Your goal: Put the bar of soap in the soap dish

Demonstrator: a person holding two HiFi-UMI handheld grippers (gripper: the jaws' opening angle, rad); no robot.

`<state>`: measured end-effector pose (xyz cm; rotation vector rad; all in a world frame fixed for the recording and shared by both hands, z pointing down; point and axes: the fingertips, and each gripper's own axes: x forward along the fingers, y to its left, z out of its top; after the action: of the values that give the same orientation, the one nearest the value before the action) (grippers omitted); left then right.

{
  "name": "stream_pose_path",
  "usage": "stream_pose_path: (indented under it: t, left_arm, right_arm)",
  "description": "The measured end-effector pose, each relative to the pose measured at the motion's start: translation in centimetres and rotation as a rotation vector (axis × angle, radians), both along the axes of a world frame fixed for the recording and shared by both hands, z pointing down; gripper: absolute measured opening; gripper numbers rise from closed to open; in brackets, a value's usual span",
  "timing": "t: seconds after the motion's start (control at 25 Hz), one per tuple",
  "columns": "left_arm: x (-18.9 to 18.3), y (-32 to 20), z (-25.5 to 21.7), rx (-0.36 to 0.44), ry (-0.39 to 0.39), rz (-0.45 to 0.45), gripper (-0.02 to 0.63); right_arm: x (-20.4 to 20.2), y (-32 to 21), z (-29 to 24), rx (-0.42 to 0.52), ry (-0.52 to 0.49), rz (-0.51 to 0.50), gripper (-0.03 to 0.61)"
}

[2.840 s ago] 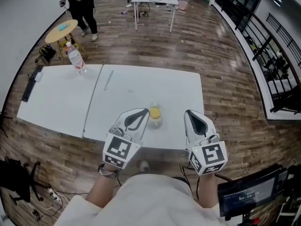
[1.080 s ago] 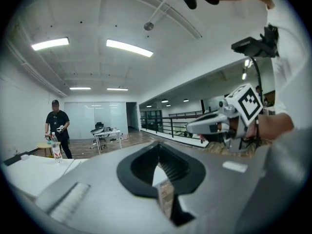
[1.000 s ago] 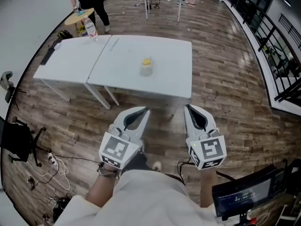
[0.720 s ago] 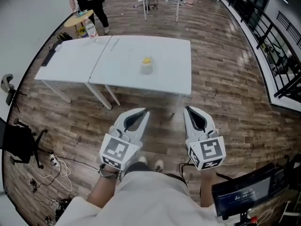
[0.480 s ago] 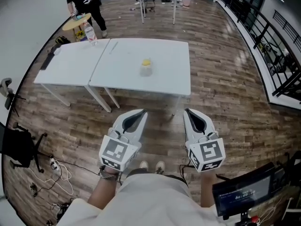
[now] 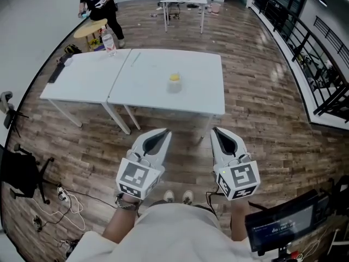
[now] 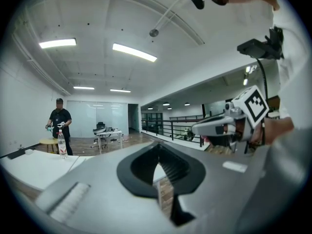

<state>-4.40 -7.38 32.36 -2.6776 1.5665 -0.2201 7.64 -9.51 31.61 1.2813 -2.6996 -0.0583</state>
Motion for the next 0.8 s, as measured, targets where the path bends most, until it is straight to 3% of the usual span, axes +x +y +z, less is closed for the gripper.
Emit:
stream_pose_path:
  t: [0.2, 0.8]
  left_arm:
    - [-0.3, 1.0, 1.6, -0.018, -0.015, 0.041, 0.008]
    - [-2.6, 3.4, 4.6, -0.079, -0.019, 0.054, 0.008]
  right_arm:
    - [-0.1, 0.9, 0.7, -0.021, 0.015, 0.033, 0.003]
    - [-2.1, 3.8, 3.0, -0.076, 0.023, 0.06, 0.003]
